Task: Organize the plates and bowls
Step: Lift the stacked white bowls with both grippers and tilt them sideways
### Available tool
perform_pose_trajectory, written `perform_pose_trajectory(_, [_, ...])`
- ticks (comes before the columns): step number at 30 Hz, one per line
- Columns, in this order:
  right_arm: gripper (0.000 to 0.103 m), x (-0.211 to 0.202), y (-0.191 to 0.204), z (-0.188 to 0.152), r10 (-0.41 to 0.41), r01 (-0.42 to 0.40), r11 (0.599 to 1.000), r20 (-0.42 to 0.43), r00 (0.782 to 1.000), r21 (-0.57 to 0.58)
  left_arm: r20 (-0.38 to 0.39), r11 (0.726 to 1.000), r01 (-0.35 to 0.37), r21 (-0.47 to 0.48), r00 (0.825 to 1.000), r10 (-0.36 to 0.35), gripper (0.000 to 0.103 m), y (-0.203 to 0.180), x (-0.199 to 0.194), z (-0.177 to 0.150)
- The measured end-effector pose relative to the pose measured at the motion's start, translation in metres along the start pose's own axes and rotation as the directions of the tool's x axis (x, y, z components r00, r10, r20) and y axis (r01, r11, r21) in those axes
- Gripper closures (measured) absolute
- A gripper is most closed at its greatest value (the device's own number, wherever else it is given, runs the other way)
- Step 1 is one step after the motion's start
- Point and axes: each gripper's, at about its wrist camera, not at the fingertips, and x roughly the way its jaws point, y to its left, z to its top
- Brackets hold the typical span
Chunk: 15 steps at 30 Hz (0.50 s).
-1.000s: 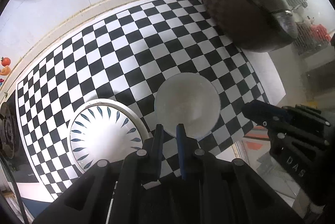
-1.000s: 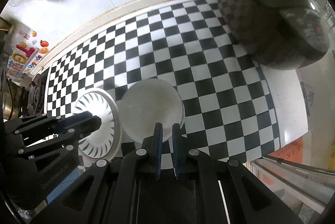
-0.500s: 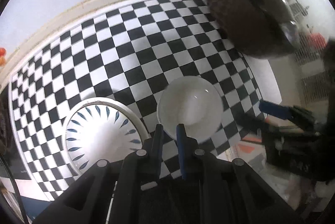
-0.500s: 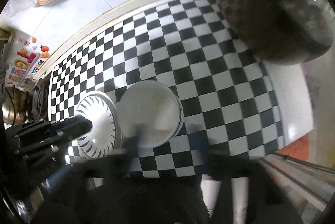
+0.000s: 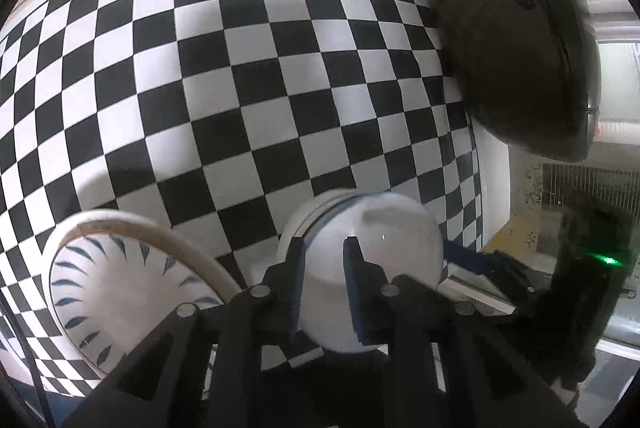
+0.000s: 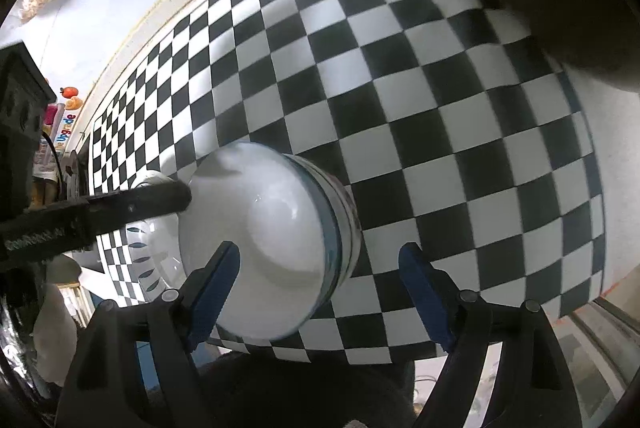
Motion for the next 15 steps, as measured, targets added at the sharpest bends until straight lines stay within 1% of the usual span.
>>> perform_pose_trajectory(2, [0.019,0.008,0.001,0.002,0.001,-0.001,1.000,-0.017,1.000,-0.004,-0.017,1.000,-0.018,0.016,1.000,0.019,0.084,-0.002,0.004,0.003])
perform_pose_trajectory(4, [0.019,0.014,0.002,0.004,0.013,-0.014,1.000,-0.037,0.999,-0.002,-0.047,1.000,-0.014,0.022,0.999,0.015,0.083,0.000,0.009,0.005])
perform_pose_trajectory(6, [0.019,0.020,0.001,0.006,0.048,-0.047,0.999,-0.059,0.997,0.013,-0.090,1.000,0.015,0.005,0.996,-0.014,0.082,0.006,0.016,0.006])
perform_pose_trajectory(8, [0.019,0.024,0.001,0.007,0.056,-0.055,0.998,-0.070,0.996,0.017,-0.121,0.999,0.042,-0.017,0.992,-0.044,0.082,0.013,0.020,0.006])
perform_pose_trajectory(9, [0.019,0.026,0.000,0.008,0.053,-0.052,0.998,-0.074,0.996,0.016,-0.130,0.999,0.048,-0.017,0.990,-0.050,0.079,0.013,0.022,0.006])
perform_pose_trajectory(10, [0.019,0.029,0.000,0.009,0.048,-0.047,0.999,-0.078,0.996,0.014,-0.137,0.999,0.048,-0.012,0.989,-0.049,0.075,0.013,0.024,0.005])
perform_pose_trajectory(13, [0.019,0.039,-0.001,0.013,0.045,-0.044,0.999,-0.099,0.994,0.014,-0.170,1.000,0.026,0.001,0.985,-0.025,0.075,0.012,0.036,0.006])
perform_pose_trajectory(15, [0.019,0.045,-0.001,0.015,0.047,-0.046,0.999,-0.115,0.992,0.011,-0.179,1.000,0.006,0.018,0.984,-0.002,0.072,0.010,0.042,0.006])
